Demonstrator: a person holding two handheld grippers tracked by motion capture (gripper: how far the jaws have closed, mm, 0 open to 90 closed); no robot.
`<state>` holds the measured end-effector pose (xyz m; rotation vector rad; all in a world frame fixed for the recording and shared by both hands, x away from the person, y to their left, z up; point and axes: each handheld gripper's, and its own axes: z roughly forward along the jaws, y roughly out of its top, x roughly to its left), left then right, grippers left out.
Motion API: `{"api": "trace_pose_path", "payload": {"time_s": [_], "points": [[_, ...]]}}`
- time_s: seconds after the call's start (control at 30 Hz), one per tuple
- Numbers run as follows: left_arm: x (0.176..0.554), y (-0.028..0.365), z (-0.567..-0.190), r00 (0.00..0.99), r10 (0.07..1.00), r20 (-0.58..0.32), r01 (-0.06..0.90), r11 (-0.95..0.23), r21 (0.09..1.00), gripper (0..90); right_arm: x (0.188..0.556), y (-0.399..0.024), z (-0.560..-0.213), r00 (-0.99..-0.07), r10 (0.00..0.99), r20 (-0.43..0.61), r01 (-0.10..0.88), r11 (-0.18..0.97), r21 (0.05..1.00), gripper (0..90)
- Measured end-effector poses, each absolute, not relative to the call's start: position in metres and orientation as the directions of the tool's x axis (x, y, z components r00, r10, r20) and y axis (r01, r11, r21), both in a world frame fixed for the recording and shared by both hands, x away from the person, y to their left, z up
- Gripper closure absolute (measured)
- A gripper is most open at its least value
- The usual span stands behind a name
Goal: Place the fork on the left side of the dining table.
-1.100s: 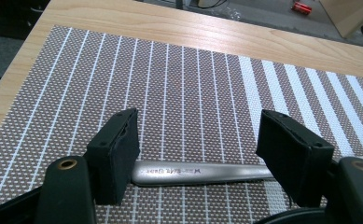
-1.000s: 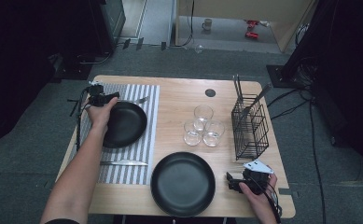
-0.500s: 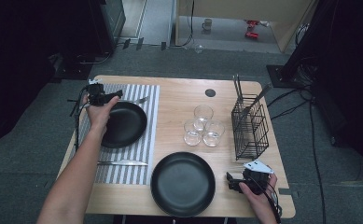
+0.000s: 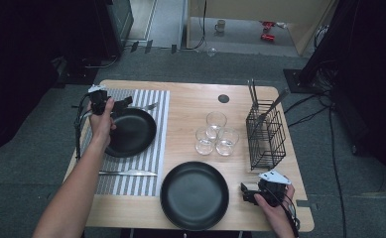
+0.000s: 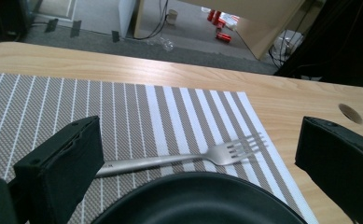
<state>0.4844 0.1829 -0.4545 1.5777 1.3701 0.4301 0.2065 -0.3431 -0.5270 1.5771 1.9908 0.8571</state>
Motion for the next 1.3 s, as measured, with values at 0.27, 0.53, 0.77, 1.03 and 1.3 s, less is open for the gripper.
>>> {"api": "trace_pose_path", "payload": {"time_s": [0.27,0.53,0.77,1.03,1.3], "points": [[0.463,0.181,-0.448,0.352,0.884,-0.307,0.542,0.074,0.837,1.1,0.207,-0.343,-0.527,-0.239,0.971,0.026,0.686,0.150,0.712,0.0],[0.442,0.181,-0.444,0.380,0.869,-0.316,0.539,0.070,0.840,1.1,0.207,-0.343,-0.527,-0.240,0.971,0.026,0.686,0.150,0.712,0.0],[0.422,0.174,-0.436,0.423,0.868,-0.259,0.513,0.006,0.858,1.1,0.207,-0.343,-0.527,-0.240,0.970,0.025,0.686,0.151,0.712,0.0],[0.400,0.173,-0.436,0.444,0.858,-0.257,0.508,-0.005,0.861,1.1,0.207,-0.343,-0.527,-0.240,0.970,0.025,0.686,0.151,0.712,0.0],[0.387,0.175,-0.440,0.450,0.854,-0.262,0.510,-0.005,0.860,1.2,0.207,-0.343,-0.527,-0.233,0.972,0.025,0.689,0.146,0.710,0.0]]}}
